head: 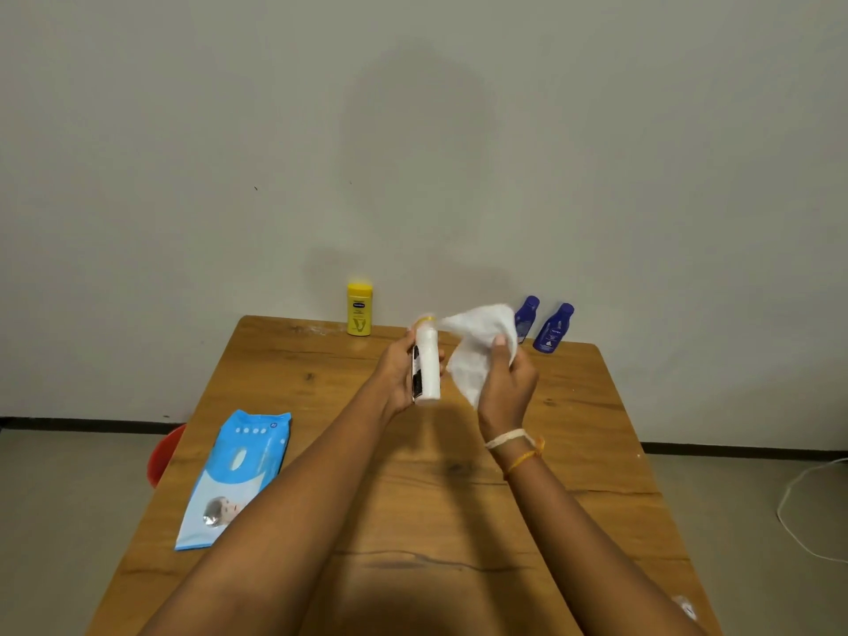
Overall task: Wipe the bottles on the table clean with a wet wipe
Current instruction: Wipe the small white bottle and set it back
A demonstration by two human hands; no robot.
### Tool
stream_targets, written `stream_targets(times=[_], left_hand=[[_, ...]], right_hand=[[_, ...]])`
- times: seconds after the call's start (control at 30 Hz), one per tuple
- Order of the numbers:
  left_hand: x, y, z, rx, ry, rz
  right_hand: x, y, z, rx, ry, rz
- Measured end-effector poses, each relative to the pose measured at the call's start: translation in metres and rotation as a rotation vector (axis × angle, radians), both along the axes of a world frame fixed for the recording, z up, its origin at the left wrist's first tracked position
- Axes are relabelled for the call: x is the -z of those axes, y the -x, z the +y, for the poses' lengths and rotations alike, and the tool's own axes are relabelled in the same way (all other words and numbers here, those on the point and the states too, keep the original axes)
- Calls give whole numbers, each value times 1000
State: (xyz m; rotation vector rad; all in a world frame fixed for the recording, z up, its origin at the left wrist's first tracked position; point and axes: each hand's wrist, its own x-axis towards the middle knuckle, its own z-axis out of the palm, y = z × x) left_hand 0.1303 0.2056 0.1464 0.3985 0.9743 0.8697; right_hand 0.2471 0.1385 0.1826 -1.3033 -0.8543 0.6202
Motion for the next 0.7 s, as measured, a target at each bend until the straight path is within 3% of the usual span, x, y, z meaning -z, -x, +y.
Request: stream_targets(times=[0.07,0.2,0.27,0.47,0.57,0.63,0.7], left_hand=[[-1,-1,1,34,-31,-37],[-8,-8,-1,29,-92,-102],[-12,-9,2,0,-127,-153],[5,6,2,57,9,-30],[6,11,-1,58,-10,-99],[4,8,5,27,-71,-170],[2,5,6,-5,-84,-244]], right_hand=[[-12,-2,17,-28,16,-35],[-8,10,33,-396,156,-299],[4,19,26,-479,171,-413],[28,20,-12,-535,-80,-791],[36,12,-25,-550,-164,-961],[31,6,-27,-486,-224,-921],[21,3,-18,-319,-232,-760]])
